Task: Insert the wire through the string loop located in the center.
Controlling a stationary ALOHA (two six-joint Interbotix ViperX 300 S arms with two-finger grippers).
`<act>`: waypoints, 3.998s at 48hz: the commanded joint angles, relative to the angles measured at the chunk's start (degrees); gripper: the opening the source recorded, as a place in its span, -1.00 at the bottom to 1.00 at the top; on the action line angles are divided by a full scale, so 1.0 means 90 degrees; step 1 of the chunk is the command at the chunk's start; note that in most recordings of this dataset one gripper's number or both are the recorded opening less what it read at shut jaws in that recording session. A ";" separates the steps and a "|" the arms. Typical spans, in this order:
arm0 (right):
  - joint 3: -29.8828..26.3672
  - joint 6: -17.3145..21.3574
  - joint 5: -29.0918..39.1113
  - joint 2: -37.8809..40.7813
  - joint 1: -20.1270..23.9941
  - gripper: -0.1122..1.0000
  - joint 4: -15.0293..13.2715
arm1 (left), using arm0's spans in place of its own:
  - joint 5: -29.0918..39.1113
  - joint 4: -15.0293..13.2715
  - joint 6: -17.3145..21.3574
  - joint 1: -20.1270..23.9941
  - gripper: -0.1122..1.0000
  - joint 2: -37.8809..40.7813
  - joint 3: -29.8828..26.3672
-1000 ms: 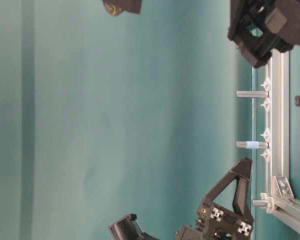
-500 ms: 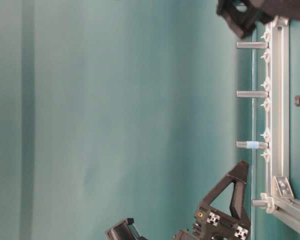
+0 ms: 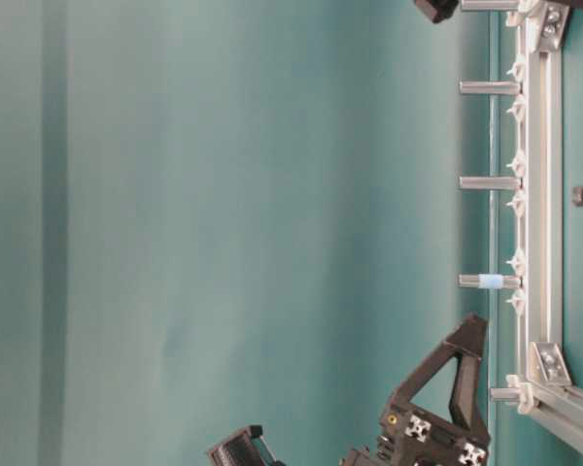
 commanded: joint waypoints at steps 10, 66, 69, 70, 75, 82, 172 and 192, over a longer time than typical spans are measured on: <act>0.0000 0.0010 0.0020 -0.0137 -0.0352 -0.68 -0.0020 | -0.0029 0.0020 -0.0029 -0.0020 -0.80 -0.0146 -0.0039; 0.0010 0.0020 0.0000 -0.0137 -0.0420 -0.68 -0.0010 | 0.1816 0.0039 0.0029 -0.0352 -0.80 -0.0986 -0.0059; 0.0010 0.0020 -0.0010 -0.0137 -0.0410 -0.68 -0.0010 | 0.2100 0.0039 0.0029 -0.0439 -0.80 -0.1191 -0.0020; 0.0010 0.0010 -0.0010 -0.0137 -0.0410 -0.68 -0.0010 | 0.2188 0.0039 0.0029 -0.0459 -0.80 -0.1260 0.0000; 0.0010 0.0020 -0.0010 -0.0137 -0.0420 -0.68 -0.0010 | 0.2461 0.0039 0.0029 -0.0635 -0.80 -0.1592 0.0098; 0.0010 0.0020 0.0000 -0.0137 -0.0410 -0.68 -0.0010 | 0.2578 0.0039 0.0029 -0.0820 -0.80 -0.1914 0.0293; -0.1572 0.0029 0.0000 0.1299 -0.0410 -0.68 -0.0010 | 0.2510 0.0039 0.0049 -0.0928 -0.80 -0.2500 0.0859; -0.1631 0.0029 0.0020 0.1377 -0.0410 -0.68 -0.0010 | 0.2520 0.0039 0.0039 -0.0918 -0.80 -0.2490 0.0879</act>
